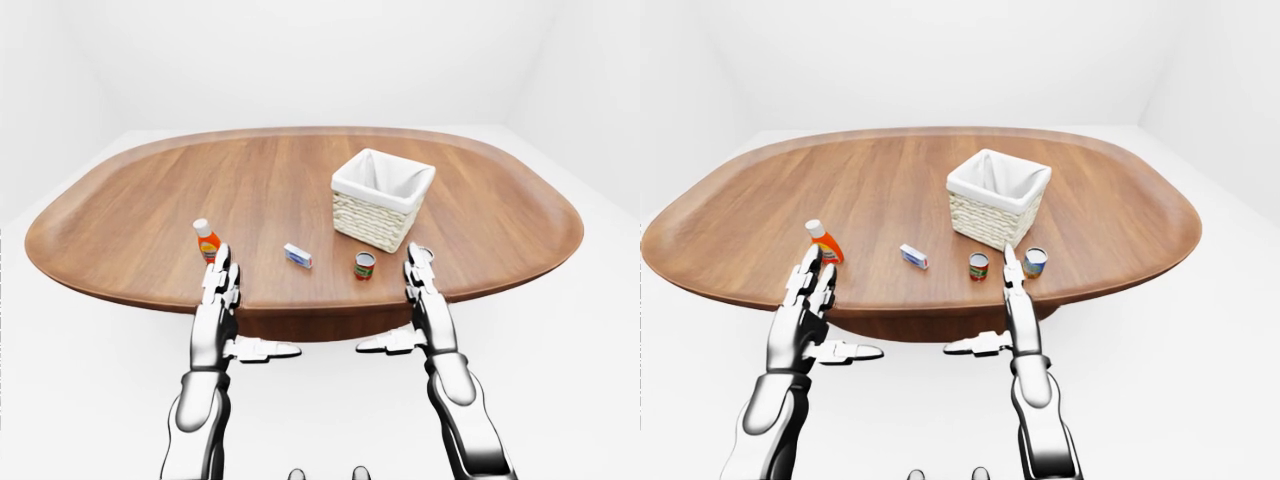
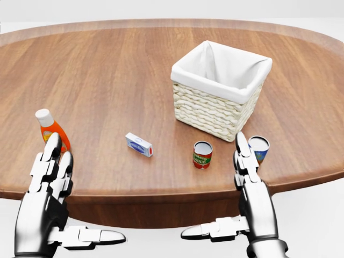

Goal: Pick up the ketchup, and put it in the basket.

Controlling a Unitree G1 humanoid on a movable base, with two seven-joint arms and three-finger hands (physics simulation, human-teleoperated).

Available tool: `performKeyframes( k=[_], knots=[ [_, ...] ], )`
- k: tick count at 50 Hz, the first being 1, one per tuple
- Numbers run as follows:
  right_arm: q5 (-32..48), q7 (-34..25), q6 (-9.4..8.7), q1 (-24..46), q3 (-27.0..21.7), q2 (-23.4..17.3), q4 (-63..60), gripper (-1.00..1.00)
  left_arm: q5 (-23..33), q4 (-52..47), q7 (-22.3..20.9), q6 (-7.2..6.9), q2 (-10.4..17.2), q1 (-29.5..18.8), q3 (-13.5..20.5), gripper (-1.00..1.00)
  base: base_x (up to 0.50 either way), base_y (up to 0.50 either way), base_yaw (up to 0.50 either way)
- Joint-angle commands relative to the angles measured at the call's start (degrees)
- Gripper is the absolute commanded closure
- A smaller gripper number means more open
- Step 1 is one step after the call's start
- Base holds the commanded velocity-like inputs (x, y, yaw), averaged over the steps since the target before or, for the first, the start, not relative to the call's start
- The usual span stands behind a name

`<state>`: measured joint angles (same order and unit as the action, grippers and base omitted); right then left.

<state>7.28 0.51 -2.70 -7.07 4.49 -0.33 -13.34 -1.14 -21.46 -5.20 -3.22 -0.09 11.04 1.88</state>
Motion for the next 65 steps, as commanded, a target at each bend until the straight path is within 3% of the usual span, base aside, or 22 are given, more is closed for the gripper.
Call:
performKeyframes(
  k=[1,6,15,16,23,25,28,30,31,59,65],
  knots=[
    [0.83,-1.68,1.32,-1.01,1.35,-0.02,-0.66,-1.00,-0.07,-1.17,-0.35,-0.08,0.27,0.73,-0.04,-1.00,0.28,0.48,0.00],
    [1.72,-2.10,1.42,-1.04,1.78,0.06,-0.42,-1.00,-0.50,-1.72,-0.54,-0.65,0.27,0.79,0.19,-1.00,0.28,0.49,0.00],
    [4.47,0.04,1.80,-0.23,2.11,0.38,1.31,-1.00,-0.67,-1.46,-0.34,-0.05,0.15,0.55,0.47,-1.00,0.25,0.43,0.00],
    [3.68,0.59,0.28,0.16,1.18,0.76,0.83,-1.00,-0.17,-2.10,-0.14,-0.99,0.20,0.49,0.14,-1.00,0.00,0.00,0.00],
    [3.39,0.87,0.30,0.12,1.40,0.70,0.63,-1.00,-0.19,-3.29,-0.32,-1.78,0.26,0.81,-0.04,-1.00,0.00,0.00,0.00],
    [3.78,1.17,-0.35,0.26,1.50,0.68,0.59,-1.00,-0.11,-2.51,-0.21,-0.63,0.13,1.07,0.01,-1.00,0.00,0.00,0.00],
    [4.19,1.26,-0.51,0.31,1.71,0.58,0.73,-1.00,-0.54,-3.59,-0.47,-0.88,0.16,1.47,0.06,-1.00,0.00,0.00,0.00],
    [3.70,0.26,1.40,-0.20,2.01,0.25,0.76,-1.00,-1.07,-3.50,-0.66,-0.01,0.04,1.74,0.17,-1.00,0.18,0.00,0.00],
    [4.03,0.69,0.05,0.00,1.80,0.49,0.54,-1.00,-1.43,-3.60,-0.79,0.27,0.00,1.84,0.26,-1.00,0.50,0.00,0.00],
    [4.35,1.13,0.84,0.06,1.63,0.50,0.78,-1.00,-2.16,-4.11,-0.93,-0.60,0.10,1.39,1.23,-1.00,0.50,0.00,0.00],
    [4.25,1.61,0.83,0.39,1.32,0.67,1.25,-1.00,-1.80,-4.15,-0.95,-0.20,0.04,1.55,1.18,-1.00,0.50,0.00,0.00]
  ],
)
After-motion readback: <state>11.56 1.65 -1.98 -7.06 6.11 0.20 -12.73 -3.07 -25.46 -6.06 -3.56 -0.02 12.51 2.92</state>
